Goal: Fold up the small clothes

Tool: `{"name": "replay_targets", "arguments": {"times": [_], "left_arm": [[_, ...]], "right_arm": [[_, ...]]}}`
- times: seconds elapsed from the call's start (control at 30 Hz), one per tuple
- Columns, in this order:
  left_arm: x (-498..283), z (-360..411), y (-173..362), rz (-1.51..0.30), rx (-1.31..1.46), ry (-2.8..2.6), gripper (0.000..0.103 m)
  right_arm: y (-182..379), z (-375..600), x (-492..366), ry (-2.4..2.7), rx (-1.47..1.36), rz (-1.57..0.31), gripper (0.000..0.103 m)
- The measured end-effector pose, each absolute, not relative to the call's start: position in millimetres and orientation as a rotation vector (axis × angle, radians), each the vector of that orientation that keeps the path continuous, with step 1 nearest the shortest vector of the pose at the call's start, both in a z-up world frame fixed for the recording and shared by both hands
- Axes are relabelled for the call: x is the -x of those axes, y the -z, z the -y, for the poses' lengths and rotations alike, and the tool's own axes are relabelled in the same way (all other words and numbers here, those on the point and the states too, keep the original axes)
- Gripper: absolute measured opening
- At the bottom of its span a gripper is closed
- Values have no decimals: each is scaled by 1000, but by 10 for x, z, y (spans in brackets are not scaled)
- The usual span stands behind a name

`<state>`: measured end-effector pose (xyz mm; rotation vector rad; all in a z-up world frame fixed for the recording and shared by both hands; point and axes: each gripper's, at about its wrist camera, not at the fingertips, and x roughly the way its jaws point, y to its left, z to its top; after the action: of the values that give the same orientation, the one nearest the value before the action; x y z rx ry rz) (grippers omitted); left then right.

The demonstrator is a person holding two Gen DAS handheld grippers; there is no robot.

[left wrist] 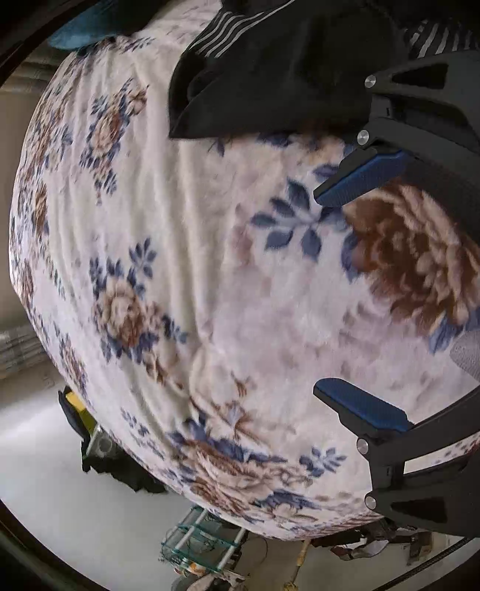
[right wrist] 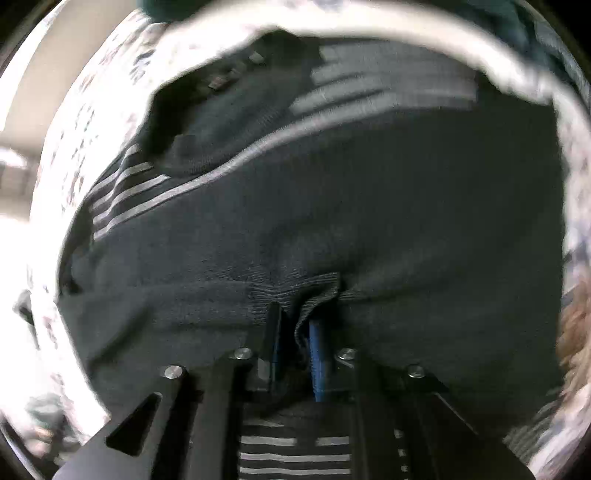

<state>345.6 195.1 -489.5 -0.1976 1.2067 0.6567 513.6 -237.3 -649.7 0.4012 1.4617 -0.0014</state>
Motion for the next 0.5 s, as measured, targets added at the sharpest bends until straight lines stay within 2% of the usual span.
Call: {"name": "replay_targets", "arguments": {"times": [0.13,0.23,0.5], "left_arm": [[-3751,-1733,4926,-1205,193,-593,95],[-3988,-1531,4979,-1203,181,-521,95],[-4923,-1045,5159,-1194,136,-373,95]], "right_arm": [[6065,2539,-4985,36,-290,-1339,10],[5845,3026,-4908,149,-274,-1283,10],[6034,4029,-5007,297,-313,-1332,10]]}}
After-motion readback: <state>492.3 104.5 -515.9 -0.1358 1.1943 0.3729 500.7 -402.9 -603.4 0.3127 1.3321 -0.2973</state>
